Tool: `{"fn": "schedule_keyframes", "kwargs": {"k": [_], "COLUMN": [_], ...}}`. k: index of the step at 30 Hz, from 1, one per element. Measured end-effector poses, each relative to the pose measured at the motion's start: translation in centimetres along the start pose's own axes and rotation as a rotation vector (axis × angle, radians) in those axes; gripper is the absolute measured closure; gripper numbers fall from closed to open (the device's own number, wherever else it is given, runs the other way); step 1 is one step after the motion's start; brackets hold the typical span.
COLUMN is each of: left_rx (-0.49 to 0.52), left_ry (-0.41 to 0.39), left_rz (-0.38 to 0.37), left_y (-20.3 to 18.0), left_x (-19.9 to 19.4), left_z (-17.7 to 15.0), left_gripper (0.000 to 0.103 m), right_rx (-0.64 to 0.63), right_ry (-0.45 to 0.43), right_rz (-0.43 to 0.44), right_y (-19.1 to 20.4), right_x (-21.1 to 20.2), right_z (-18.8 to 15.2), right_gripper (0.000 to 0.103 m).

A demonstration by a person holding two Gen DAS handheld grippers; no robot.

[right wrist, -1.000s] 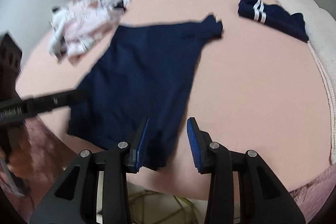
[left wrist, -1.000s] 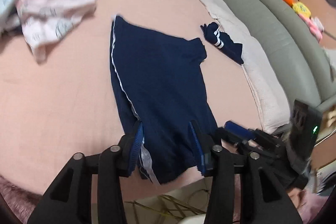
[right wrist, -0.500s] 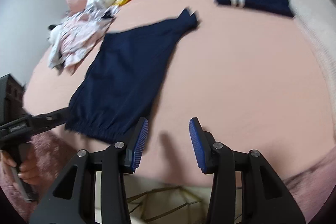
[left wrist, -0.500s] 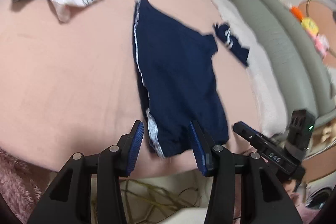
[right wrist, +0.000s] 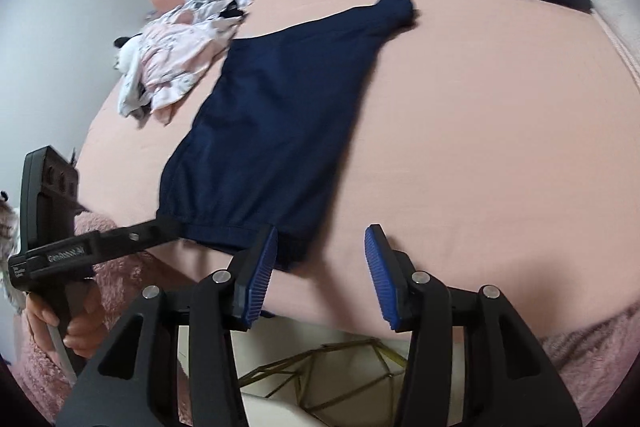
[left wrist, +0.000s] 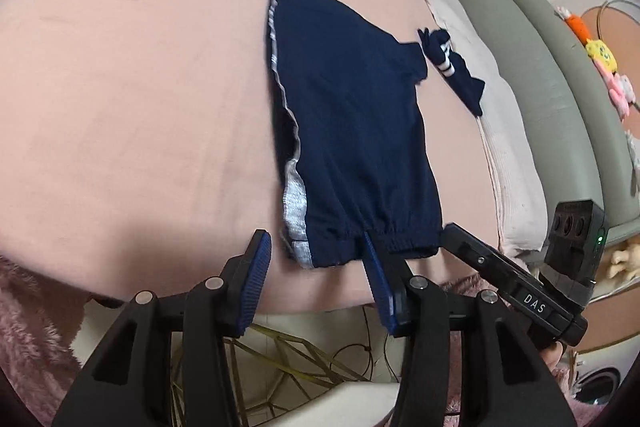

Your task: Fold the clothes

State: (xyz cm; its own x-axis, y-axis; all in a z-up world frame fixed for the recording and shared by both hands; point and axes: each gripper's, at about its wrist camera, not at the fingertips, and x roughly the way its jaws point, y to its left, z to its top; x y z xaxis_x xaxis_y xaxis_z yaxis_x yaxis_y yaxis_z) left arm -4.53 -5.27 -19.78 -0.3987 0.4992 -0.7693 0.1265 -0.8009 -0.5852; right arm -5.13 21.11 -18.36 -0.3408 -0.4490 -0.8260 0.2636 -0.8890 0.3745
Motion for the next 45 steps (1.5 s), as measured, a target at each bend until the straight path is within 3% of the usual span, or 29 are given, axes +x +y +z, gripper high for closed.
{"fn": "schedule_keyframes", "kwargs": {"k": [2, 5, 7, 9, 11, 15, 21, 23, 29, 34, 36, 40, 45], "left_rx": [0.003, -0.006, 0.006, 0.014, 0.017, 0.042, -0.06, -0.028, 0.045, 0.066, 0.077, 0.06, -0.083], "left_ry": [0.002, -0.011, -0.018, -0.024, -0.039, -0.065, 0.008, 0.008, -0.022, -0.056, -0.091, -0.119, -0.048], "left_rz": [0.012, 0.006, 0.002, -0.003, 0.002, 0.012, -0.093, -0.109, -0.16, -0.209, -0.179, -0.147, -0.166], "left_y": [0.0, 0.1, -0.2, -0.5, -0.9, -2.0, -0.8, -1.4, -3.5, -4.7, -5.0, -4.2, -0.8], "left_x": [0.4, 0.9, 1.0, 0.9, 0.1, -1.8, -2.8, -3.3, -4.5, -3.9, -4.2, -4.9, -4.2], "left_z": [0.0, 0.3, 0.4, 0.3, -0.1, -1.4, -3.4, -3.0, 2.0, 8.6, 9.5, 7.9, 2.2], "left_gripper": [0.054, 0.054, 0.061, 0.072, 0.077, 0.08, 0.08, 0.08, 0.08, 0.08, 0.08, 0.08, 0.08], "right_rx": [-0.025, -0.064, -0.072, -0.066, -0.056, -0.051, -0.039, -0.03, 0.006, 0.051, 0.087, 0.036, 0.028], "right_ry": [0.01, 0.019, 0.019, 0.029, 0.059, 0.068, 0.099, 0.1, 0.047, -0.003, -0.016, -0.023, 0.045], "right_rz": [-0.033, -0.098, -0.082, -0.032, 0.021, 0.072, 0.116, 0.133, 0.222, 0.192, 0.198, 0.179, 0.163], "right_y": [0.5, 1.1, 1.4, 1.2, 1.1, 1.7, 2.7, 2.7, 2.1, 1.1, 0.8, 2.5, 2.7], "right_x": [1.1, 2.0, 1.8, 1.7, 1.7, 0.1, -1.9, -2.3, -3.6, -2.2, -1.5, -1.6, -1.8], "right_z": [-0.2, -0.5, -0.6, -0.7, -0.8, -1.2, -3.3, -3.3, 0.5, 7.3, 9.3, 10.7, 5.8], "right_gripper": [0.042, 0.041, 0.048, 0.07, 0.081, 0.086, 0.087, 0.087, 0.087, 0.085, 0.085, 0.087, 0.087]}}
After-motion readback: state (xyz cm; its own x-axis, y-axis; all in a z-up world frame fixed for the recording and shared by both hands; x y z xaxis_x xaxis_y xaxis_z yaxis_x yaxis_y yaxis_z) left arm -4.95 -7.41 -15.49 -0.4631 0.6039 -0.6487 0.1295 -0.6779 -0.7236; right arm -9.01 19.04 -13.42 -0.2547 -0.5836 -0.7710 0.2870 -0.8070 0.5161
